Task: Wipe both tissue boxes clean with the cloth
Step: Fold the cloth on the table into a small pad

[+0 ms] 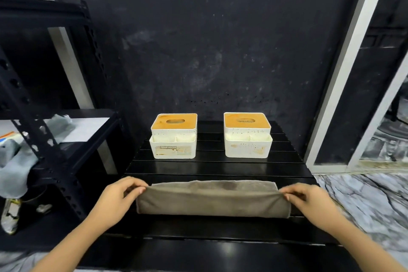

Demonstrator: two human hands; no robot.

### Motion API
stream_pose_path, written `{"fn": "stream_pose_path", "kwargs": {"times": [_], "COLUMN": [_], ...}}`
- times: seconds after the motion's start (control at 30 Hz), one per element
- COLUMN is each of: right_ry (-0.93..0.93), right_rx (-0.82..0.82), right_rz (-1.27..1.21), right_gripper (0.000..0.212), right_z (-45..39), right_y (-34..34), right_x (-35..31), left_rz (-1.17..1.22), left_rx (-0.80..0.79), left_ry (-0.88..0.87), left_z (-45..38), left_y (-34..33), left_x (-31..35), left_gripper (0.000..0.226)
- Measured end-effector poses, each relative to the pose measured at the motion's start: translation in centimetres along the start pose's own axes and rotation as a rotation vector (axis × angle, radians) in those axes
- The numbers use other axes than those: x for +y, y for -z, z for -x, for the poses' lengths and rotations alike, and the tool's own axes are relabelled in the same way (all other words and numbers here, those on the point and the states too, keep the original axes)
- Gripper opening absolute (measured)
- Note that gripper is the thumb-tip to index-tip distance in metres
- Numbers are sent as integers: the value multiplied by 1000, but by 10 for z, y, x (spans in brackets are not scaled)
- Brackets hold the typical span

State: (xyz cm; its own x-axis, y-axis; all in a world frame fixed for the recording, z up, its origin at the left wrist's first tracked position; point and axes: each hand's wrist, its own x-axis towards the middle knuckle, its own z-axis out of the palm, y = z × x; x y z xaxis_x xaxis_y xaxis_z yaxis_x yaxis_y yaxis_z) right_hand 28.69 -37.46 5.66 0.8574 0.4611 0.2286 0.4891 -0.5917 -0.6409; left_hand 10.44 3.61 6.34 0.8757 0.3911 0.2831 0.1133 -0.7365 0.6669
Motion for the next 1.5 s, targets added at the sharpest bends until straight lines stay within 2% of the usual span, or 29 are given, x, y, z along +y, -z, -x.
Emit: {"fn": "stream_pose_path", "kwargs": {"times": [0.17, 0.37, 0.6, 0.73, 0.8, 0.93, 1.0, 1.13, 1.37, 1.5], "right_ry": [-124, -175, -153, -140, -157, -176, -156, -128, -119, -100], "right_rx": [46, 43, 63, 144, 205, 271, 255, 193, 79, 148], "right_rz": [-65, -60, 13, 0, -15, -57, -36, 16, 160, 153], "right_gripper": [30, 26, 22, 31, 34, 27, 26, 20, 32, 28], "right_z": [-40, -62, -60, -57, -51, -29, -17, 4, 11, 10], "right_y": [-18, -36, -48, -52, -54, -54, -54, -56, -52, -50], "right_x": [3, 13, 22, 22, 21, 17, 15, 13, 12, 13], "left_rz": [129, 131, 79, 44, 26, -5, -57, -316, -437, -460], "left_rx": [87, 88, 104, 152, 220, 305, 297, 277, 243, 253], "left_ry": [183, 270, 300, 307, 281, 256, 274, 320, 386, 420], "left_z": [-36, -51, -52, -47, -40, -21, -10, 8, 22, 22], "left_y": [-28, -50, -60, -64, -65, -64, -65, -66, -71, -73], "left_x": [-15, -36, -37, -33, -29, -18, -16, -11, 0, 0], "left_gripper": [25, 25, 24, 16, 24, 36, 34, 28, 41, 42]}}
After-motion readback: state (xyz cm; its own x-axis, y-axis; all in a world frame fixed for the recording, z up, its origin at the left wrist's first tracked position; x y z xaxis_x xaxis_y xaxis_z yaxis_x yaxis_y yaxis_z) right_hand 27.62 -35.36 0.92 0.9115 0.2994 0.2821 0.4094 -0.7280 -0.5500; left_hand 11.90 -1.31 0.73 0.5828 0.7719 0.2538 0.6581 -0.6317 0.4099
